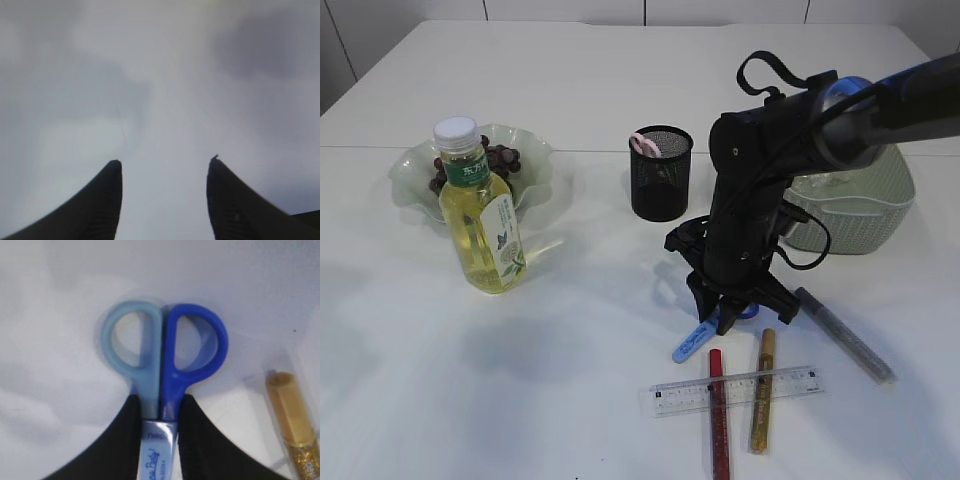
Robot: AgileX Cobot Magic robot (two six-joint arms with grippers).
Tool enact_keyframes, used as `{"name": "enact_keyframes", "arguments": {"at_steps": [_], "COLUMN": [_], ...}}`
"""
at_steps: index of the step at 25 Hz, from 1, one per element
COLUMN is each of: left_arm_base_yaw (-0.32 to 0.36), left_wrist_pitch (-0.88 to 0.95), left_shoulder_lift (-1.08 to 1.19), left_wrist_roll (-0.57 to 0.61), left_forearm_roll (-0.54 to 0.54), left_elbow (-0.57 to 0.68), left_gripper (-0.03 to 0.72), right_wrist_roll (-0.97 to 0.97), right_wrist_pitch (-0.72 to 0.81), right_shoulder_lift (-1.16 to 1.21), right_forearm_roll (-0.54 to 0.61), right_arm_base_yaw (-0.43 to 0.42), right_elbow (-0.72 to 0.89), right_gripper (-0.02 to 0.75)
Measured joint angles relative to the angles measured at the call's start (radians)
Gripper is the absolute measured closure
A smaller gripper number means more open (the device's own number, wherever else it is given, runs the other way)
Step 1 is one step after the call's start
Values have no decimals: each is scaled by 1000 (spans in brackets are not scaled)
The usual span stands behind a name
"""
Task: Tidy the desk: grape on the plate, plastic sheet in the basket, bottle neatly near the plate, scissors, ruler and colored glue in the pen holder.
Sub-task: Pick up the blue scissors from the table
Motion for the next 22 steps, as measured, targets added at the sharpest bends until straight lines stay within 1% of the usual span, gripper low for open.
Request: {"name": "enact_keyframes", "arguments": {"at_steps": [12,16,22], "left_arm_base_yaw": [0,0,0], "left_wrist_pitch": [-6,-10,-15], "left_shoulder_lift": [0,0,0], "left_wrist_roll": [0,0,0], "left_forearm_roll": [0,0,0], "left_elbow": [0,0,0], "left_gripper": [285,285,285], "right_wrist_roll": [0,-19,-125], "right_wrist_pitch": [-6,-37,-81], "right_shoulder_lift": [-2,-4,-4], "right_forearm_roll": [0,6,96], "right_arm_base_yaw": [0,0,0], "right_elbow": [0,0,0], "right_gripper": [558,558,558]}}
